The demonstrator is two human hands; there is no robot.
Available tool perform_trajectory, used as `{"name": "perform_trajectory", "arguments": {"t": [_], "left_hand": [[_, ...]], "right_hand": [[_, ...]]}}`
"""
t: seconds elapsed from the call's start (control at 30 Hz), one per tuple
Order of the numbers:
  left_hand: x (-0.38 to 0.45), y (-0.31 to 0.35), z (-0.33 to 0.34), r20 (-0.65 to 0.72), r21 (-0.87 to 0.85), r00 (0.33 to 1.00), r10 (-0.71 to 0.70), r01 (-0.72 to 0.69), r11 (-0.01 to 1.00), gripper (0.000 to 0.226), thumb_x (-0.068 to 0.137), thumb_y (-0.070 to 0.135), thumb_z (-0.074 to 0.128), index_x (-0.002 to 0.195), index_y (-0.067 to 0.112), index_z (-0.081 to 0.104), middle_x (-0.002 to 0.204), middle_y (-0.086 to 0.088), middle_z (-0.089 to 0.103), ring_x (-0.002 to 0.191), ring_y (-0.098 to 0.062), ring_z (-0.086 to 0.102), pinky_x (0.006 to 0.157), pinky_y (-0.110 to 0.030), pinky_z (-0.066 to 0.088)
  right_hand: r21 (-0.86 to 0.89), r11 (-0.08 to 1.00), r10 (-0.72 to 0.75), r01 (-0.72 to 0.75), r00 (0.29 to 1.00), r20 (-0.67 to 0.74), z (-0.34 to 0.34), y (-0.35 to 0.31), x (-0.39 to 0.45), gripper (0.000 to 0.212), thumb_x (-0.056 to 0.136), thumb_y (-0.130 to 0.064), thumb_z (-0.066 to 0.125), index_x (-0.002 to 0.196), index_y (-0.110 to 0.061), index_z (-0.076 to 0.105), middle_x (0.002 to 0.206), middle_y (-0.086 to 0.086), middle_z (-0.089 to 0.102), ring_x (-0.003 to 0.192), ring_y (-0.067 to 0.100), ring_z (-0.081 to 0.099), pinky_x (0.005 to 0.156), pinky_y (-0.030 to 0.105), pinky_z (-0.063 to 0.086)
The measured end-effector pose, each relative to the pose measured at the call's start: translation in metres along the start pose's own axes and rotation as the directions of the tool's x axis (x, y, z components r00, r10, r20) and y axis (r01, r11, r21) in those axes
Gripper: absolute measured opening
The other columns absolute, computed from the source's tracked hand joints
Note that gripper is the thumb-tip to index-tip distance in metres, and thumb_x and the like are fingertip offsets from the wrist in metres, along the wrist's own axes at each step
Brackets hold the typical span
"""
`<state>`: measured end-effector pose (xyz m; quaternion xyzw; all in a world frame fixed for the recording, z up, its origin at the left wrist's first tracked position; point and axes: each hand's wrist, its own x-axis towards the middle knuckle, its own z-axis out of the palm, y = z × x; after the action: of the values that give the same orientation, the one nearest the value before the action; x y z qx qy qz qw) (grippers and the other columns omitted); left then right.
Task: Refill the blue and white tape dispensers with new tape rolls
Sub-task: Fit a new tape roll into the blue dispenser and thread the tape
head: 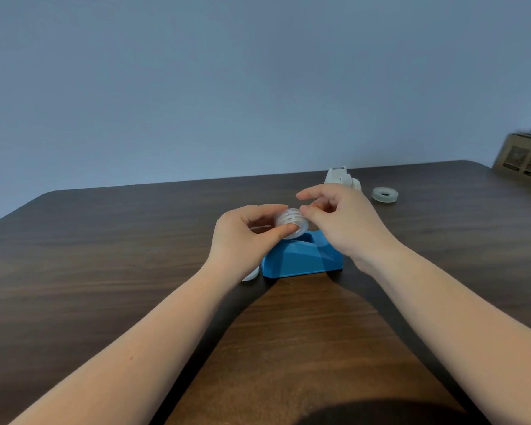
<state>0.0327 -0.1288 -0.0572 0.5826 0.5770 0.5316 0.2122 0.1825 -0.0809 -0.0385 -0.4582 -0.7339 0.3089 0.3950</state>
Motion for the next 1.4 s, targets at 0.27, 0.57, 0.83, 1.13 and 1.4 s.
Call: {"name": "perform_trajectory", "arguments": {"t": [0.27,0.57,0.83,1.13,1.4], "left_hand": [[0.003,-0.003,-0.006,0.051,0.051,0.998,0.034,-0.037,0.998,0.034,0.075,0.021,0.078,0.109,0.024,0.071,0.097,0.009,0.073,0.094,-0.003,0.069,0.087,-0.023,0.056],[0.006,-0.01,-0.007,0.109,0.143,0.992,0.057,-0.072,0.987,0.033,0.077,0.022,0.076,0.109,0.024,0.071,0.103,0.009,0.073,0.097,-0.005,0.067,0.089,-0.02,0.054],[0.008,-0.016,-0.009,0.135,0.188,0.988,0.076,-0.101,0.977,0.035,0.079,0.023,0.075,0.113,0.027,0.069,0.104,0.011,0.07,0.102,-0.007,0.064,0.094,-0.025,0.051],[0.008,-0.017,-0.01,0.201,0.245,0.969,0.144,-0.192,0.95,0.028,0.084,0.022,0.069,0.112,0.021,0.07,0.104,0.005,0.072,0.1,-0.006,0.064,0.091,-0.02,0.051],[0.005,-0.022,-0.012,0.2,0.393,0.93,0.308,-0.364,0.844,0.026,0.084,0.028,0.069,0.108,0.02,0.073,0.106,0.006,0.072,0.098,-0.005,0.063,0.088,-0.019,0.051]], "right_hand": [[-0.015,1.0,-0.009,0.009,0.999,0.034,0.001,0.004,0.002,0.027,0.093,-0.02,0.056,0.119,-0.027,0.06,0.088,-0.009,0.059,0.082,0.002,0.053,0.064,0.009,0.035],[-0.049,0.999,-0.013,0.017,0.997,0.077,0.003,0.009,0.002,0.031,0.092,-0.02,0.057,0.122,-0.027,0.059,0.097,-0.005,0.065,0.086,0.003,0.054,0.067,0.008,0.034],[-0.091,0.996,-0.011,0.02,0.995,0.098,0.005,0.012,0.004,0.033,0.092,-0.02,0.057,0.124,-0.027,0.058,0.103,-0.005,0.064,0.091,0.004,0.053,0.065,0.008,0.033],[-0.111,0.994,-0.01,0.024,0.993,0.122,0.007,0.014,0.004,0.033,0.092,-0.021,0.057,0.125,-0.026,0.057,0.104,-0.002,0.065,0.096,0.008,0.055,0.068,0.007,0.035],[-0.134,0.99,-0.024,0.043,0.989,0.146,0.008,0.014,0.004,0.032,0.093,-0.021,0.056,0.125,-0.025,0.058,0.104,-0.004,0.065,0.095,0.007,0.054,0.068,0.007,0.034]]}}
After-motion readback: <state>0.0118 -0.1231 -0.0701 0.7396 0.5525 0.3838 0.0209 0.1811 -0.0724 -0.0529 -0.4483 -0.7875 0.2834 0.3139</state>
